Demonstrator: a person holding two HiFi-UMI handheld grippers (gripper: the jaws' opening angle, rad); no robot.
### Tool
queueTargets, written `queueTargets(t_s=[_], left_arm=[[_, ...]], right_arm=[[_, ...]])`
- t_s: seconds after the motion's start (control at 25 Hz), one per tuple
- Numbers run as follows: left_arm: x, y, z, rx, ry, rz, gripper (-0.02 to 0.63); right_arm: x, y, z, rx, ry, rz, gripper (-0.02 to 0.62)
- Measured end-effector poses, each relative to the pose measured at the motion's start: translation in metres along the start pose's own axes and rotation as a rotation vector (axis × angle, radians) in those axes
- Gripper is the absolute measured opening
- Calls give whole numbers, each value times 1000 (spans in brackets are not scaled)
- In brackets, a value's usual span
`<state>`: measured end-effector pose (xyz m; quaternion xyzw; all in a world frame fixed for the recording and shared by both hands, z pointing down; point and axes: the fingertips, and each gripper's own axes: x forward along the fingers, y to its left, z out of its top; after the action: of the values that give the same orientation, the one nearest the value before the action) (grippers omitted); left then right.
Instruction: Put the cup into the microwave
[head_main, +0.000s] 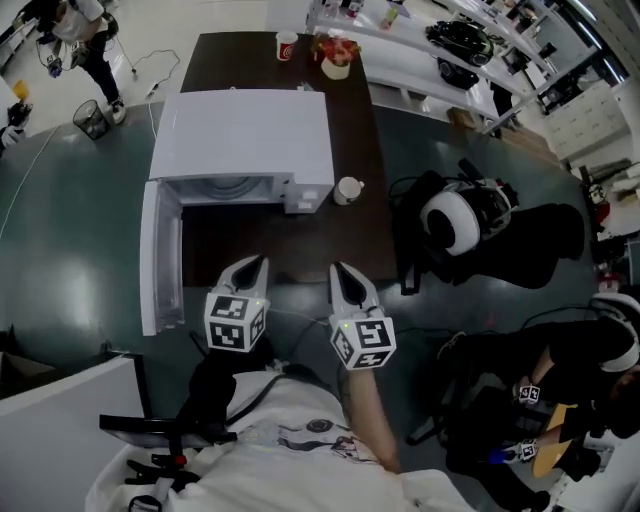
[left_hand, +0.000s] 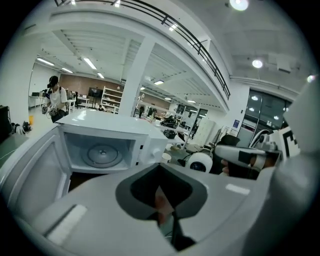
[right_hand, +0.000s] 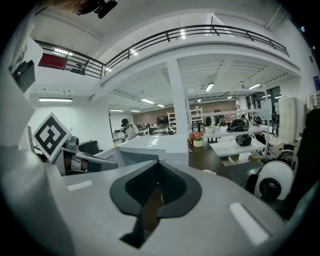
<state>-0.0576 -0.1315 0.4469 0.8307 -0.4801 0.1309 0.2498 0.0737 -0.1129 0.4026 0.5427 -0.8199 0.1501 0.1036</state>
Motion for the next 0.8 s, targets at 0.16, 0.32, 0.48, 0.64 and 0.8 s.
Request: queueTargets(t_s=[0.16,0.32,0.48,0.64,0.8], left_arm=[[21,13,-9,-31,58,-14,0],[39,17,-22,-48,120,-15,0],[68,14,-39,-59,179,-4,0],[93,11,-46,-66,241,18,0],[121,3,-57,-88,304,37,0]], right_arm=[[20,-3,-12,28,64,-6,2],[33,-9,-34,52,138,-3,2],[45,-28,-58,82,208,9,2],[62,-48,-76,115,269,30,2],[82,-76,-93,133,319,60,2]])
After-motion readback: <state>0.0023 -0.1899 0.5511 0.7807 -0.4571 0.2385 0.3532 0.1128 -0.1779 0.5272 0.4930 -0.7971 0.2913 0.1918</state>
